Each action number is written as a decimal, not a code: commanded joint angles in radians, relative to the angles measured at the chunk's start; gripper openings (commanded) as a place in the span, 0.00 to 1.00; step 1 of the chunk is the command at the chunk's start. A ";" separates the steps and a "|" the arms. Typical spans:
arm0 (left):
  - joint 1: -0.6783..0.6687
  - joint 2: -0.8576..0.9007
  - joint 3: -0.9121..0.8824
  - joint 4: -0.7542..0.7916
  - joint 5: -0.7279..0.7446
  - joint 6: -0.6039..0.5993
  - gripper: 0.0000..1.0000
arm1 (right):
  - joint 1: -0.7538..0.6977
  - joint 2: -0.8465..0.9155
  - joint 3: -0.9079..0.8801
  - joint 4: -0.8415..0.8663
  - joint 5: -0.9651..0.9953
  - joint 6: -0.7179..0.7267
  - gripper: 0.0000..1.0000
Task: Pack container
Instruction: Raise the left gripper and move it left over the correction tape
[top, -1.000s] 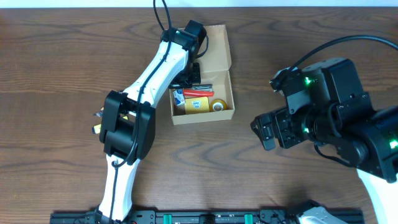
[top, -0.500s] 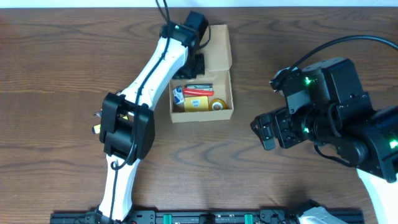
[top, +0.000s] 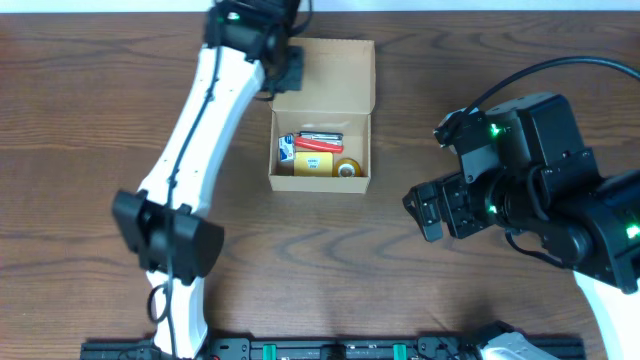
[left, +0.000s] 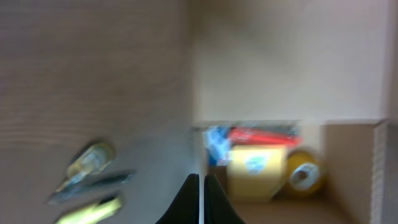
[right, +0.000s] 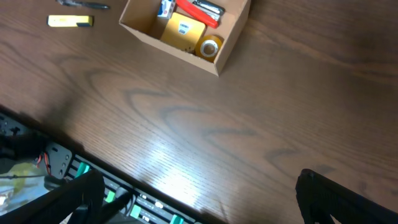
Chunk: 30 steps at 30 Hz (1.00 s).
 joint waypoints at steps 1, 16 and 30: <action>0.031 -0.058 0.028 -0.108 -0.121 0.011 0.06 | -0.005 0.001 0.002 -0.002 0.003 -0.013 0.99; 0.199 -0.059 0.022 -0.283 -0.123 0.005 0.06 | -0.005 0.001 0.002 -0.001 0.003 -0.013 0.99; 0.271 -0.059 0.022 -0.245 -0.022 0.467 0.06 | -0.005 0.001 0.002 -0.002 0.003 -0.013 0.99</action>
